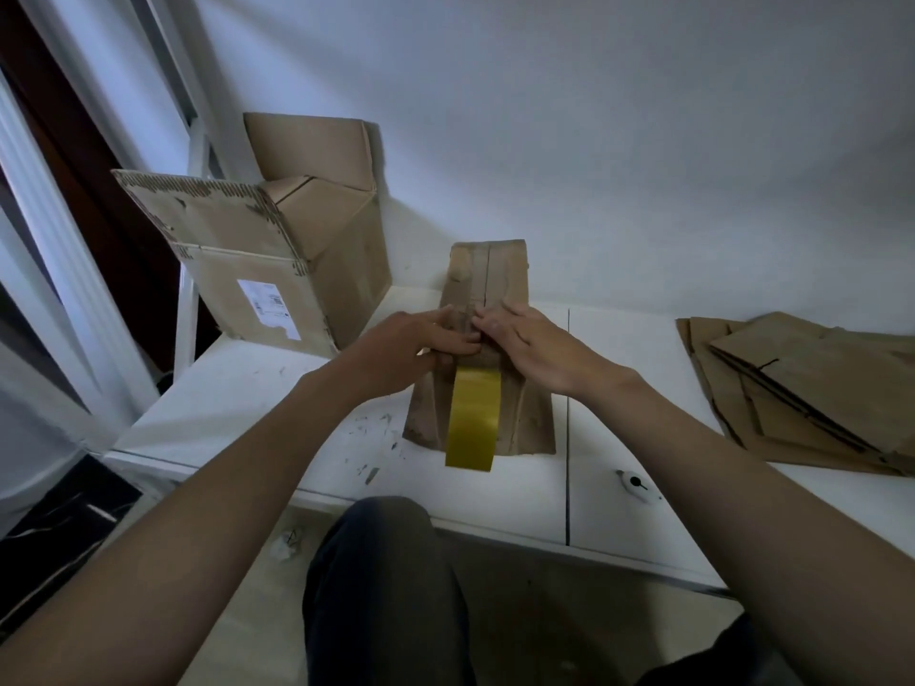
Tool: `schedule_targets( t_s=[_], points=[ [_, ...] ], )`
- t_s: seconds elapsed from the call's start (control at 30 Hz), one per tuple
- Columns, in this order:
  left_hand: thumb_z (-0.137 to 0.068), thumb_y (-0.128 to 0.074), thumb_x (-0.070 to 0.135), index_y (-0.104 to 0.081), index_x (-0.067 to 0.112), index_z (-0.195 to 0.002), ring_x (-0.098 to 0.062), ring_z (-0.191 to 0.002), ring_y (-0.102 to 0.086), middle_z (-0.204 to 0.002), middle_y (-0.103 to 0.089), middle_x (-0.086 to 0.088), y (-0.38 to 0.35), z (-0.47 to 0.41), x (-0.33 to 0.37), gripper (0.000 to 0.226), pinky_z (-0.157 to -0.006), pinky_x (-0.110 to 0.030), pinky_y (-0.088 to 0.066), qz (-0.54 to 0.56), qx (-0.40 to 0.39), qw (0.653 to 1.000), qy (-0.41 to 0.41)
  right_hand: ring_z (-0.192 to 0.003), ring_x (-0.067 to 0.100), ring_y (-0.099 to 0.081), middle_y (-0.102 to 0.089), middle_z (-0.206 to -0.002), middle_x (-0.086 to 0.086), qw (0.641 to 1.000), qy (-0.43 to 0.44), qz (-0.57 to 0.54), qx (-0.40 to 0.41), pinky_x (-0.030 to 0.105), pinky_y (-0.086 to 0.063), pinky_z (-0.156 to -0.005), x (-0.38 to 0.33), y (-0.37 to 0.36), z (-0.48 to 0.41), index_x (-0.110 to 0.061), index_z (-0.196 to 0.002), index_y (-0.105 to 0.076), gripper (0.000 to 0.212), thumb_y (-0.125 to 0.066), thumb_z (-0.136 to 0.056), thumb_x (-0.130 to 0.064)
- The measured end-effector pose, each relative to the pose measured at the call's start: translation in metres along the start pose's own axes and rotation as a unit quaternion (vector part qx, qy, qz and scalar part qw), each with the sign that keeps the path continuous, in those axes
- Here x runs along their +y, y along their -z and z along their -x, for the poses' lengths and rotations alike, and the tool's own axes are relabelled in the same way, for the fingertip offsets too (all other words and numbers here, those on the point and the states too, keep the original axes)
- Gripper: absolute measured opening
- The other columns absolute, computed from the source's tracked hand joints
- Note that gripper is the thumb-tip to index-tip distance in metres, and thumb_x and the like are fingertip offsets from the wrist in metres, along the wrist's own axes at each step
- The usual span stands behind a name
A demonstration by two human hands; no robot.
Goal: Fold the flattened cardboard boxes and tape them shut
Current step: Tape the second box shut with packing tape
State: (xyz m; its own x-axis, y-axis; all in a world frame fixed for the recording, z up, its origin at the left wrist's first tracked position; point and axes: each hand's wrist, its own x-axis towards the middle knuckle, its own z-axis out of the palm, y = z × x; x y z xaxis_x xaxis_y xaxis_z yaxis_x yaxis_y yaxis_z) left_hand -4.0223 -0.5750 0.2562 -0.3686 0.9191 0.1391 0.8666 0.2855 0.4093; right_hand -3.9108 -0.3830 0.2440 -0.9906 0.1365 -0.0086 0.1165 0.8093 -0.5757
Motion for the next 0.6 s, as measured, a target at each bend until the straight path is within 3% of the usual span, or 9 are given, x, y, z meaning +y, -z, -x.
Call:
schedule_targets(
  t_s=[0.1, 0.2, 0.3, 0.4, 0.5, 0.6],
  points=[
    [-0.095, -0.062, 0.008, -0.077, 0.020, -0.110, -0.021, -0.106, -0.065, -0.119, -0.072, -0.007, -0.004, 0.011, 0.009, 0.024, -0.096, -0.032, -0.050, 0.003, 0.126, 0.991, 0.043, -0.152, 0.004, -0.007, -0.023, -0.161, -0.025, 0.998, 0.008, 0.064, -0.007, 0.048, -0.020, -0.122, 0.004, -0.001, -0.001, -0.039, -0.152, -0.036, 0.053, -0.023, -0.105, -0.059],
    [-0.095, -0.064, 0.026, -0.063, 0.029, -0.099, -0.011, -0.085, -0.061, -0.094, -0.064, 0.006, -0.018, 0.023, 0.027, 0.005, -0.073, -0.024, -0.050, 0.067, 0.201, 0.961, 0.176, -0.152, 0.003, -0.004, -0.019, -0.161, -0.029, 0.996, 0.004, 0.092, -0.010, 0.050, -0.023, -0.120, 0.008, -0.003, 0.001, -0.039, -0.154, -0.030, 0.066, -0.034, -0.096, -0.070],
    [-0.099, -0.055, 0.043, -0.042, 0.027, -0.116, -0.014, -0.091, -0.061, -0.104, -0.057, 0.005, -0.038, 0.028, 0.052, 0.027, -0.076, -0.029, -0.055, 0.263, 0.117, 0.914, 0.288, -0.152, 0.003, -0.003, -0.020, -0.161, -0.029, 0.996, 0.007, 0.089, 0.001, 0.052, -0.025, -0.119, 0.011, -0.008, -0.001, -0.039, -0.155, -0.030, 0.070, -0.040, -0.093, -0.071],
    [-0.099, -0.052, 0.047, -0.036, 0.026, -0.124, -0.012, -0.094, -0.057, -0.111, -0.050, 0.007, -0.050, 0.028, 0.069, 0.036, -0.069, -0.026, -0.050, 0.420, 0.126, 0.843, 0.311, -0.151, 0.001, -0.005, -0.022, -0.160, -0.030, 0.996, 0.012, 0.082, 0.007, 0.050, -0.025, -0.119, 0.013, -0.009, -0.002, -0.039, -0.153, -0.034, 0.065, -0.043, -0.095, -0.066],
    [-0.098, -0.057, 0.042, -0.038, 0.030, -0.125, -0.007, -0.093, -0.056, -0.115, -0.050, 0.009, -0.063, 0.026, 0.077, 0.036, -0.067, -0.023, -0.046, 0.408, 0.132, 0.854, 0.296, -0.151, 0.002, -0.005, -0.022, -0.159, -0.030, 0.996, 0.013, 0.089, 0.007, 0.050, -0.025, -0.119, 0.015, -0.008, -0.002, -0.039, -0.153, -0.034, 0.062, -0.045, -0.097, -0.063],
    [-0.099, -0.059, 0.036, -0.039, 0.027, -0.124, -0.001, -0.076, -0.066, -0.109, -0.054, 0.008, -0.068, 0.026, 0.081, 0.034, -0.055, -0.016, -0.049, 0.419, 0.150, 0.842, 0.305, -0.151, 0.001, -0.005, -0.022, -0.159, -0.030, 0.996, 0.013, 0.087, 0.010, 0.051, -0.026, -0.117, 0.014, -0.009, -0.002, -0.039, -0.153, -0.035, 0.062, -0.046, -0.097, -0.063]
  ],
)
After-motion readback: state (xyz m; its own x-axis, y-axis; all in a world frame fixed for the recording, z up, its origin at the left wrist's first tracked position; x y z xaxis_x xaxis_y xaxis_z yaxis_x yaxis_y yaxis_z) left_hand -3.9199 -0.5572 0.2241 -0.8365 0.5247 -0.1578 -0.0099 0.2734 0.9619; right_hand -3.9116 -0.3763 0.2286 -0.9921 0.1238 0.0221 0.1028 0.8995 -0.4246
